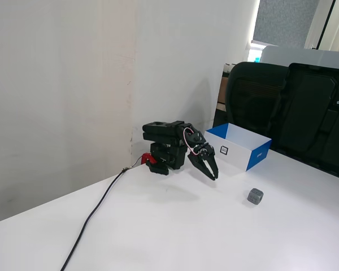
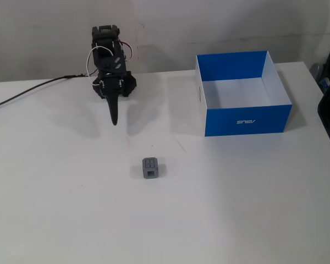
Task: Grasp the gray block and put it in the box.
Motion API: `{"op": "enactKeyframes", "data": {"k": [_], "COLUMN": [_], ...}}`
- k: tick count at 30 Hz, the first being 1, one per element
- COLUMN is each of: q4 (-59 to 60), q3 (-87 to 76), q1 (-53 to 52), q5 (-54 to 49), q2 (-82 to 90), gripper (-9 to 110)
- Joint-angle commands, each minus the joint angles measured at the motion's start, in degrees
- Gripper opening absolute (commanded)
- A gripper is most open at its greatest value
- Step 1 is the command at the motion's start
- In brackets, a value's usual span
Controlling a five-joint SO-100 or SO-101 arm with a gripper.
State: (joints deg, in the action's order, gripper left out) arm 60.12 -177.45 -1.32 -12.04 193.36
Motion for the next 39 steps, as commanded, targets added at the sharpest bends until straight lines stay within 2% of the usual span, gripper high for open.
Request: {"op": "enactKeyframes", "data": {"k": [1, 6, 16, 29, 39], "q4": [-1.85, 0.35, 3.08, 0.88, 2.90], "q3": [-2.29, -0.09, 9.32, 32.70, 39.64], "q1": [0.79, 0.18, -1.85, -0.79, -0.97], "q5": [1.41, 5.62, 7.38, 7.47, 6.50], "q2": [1.23, 1.14, -1.14, -39.46, -49.66], "gripper": [0, 0, 0, 0, 0]}}
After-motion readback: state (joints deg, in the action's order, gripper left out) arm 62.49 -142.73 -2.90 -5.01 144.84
